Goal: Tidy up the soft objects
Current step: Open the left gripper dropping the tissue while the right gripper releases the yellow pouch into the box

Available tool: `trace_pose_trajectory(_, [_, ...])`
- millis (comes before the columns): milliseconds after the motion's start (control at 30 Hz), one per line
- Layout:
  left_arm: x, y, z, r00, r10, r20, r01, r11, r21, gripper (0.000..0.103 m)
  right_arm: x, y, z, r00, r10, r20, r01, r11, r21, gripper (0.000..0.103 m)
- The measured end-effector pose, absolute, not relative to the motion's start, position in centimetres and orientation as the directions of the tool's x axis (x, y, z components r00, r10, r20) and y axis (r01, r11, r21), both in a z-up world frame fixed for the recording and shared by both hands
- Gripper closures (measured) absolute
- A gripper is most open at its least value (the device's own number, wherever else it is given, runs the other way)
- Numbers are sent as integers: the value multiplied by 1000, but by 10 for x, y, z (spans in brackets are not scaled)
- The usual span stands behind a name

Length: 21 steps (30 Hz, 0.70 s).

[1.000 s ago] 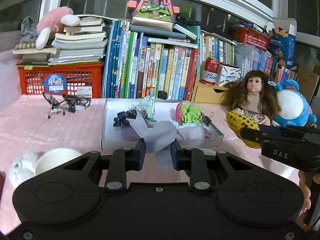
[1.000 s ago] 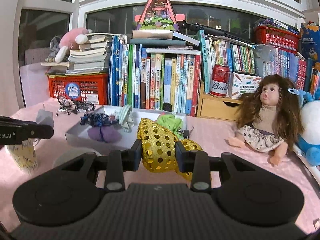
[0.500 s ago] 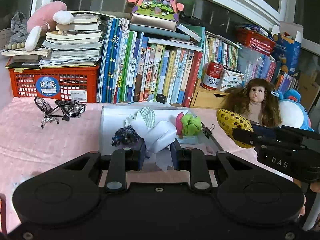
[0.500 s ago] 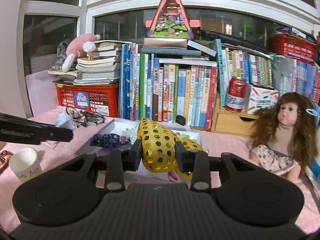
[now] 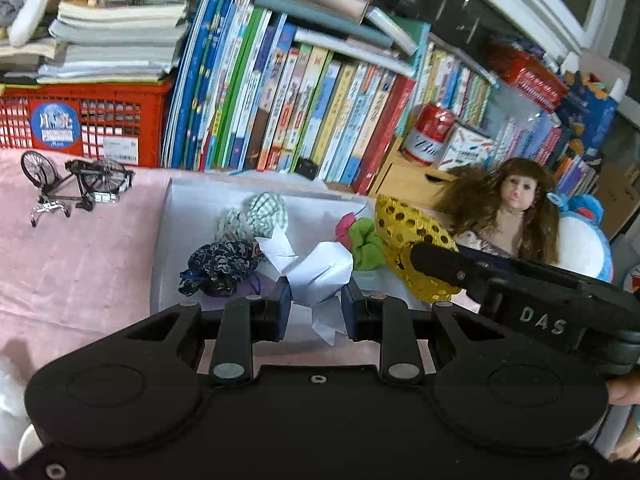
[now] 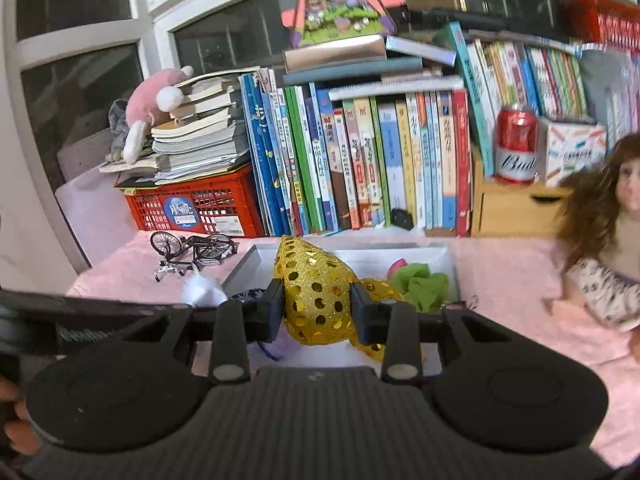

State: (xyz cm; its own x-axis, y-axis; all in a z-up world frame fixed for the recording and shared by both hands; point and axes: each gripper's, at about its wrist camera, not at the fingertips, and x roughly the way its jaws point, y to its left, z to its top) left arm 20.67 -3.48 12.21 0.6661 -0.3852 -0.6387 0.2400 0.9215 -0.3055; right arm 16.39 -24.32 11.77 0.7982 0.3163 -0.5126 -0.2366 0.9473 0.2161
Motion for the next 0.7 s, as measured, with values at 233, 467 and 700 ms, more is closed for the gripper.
trace_pose_trajectory(233, [239, -40, 103, 645, -341, -684, 189, 938, -290, 78, 195, -252, 105, 762, 417, -495, -217, 885, 411, 62])
trace_pose_trajectory(467, [261, -45, 83, 638, -274, -720, 143, 960, -239, 78, 229, -262, 74, 721, 470, -508, -94, 794, 601, 62])
trace_pose_trajectory(700, [274, -49, 72, 629, -253, -735, 132, 967, -220, 78, 243, -275, 45, 706, 496, -505, -14, 723, 691, 62])
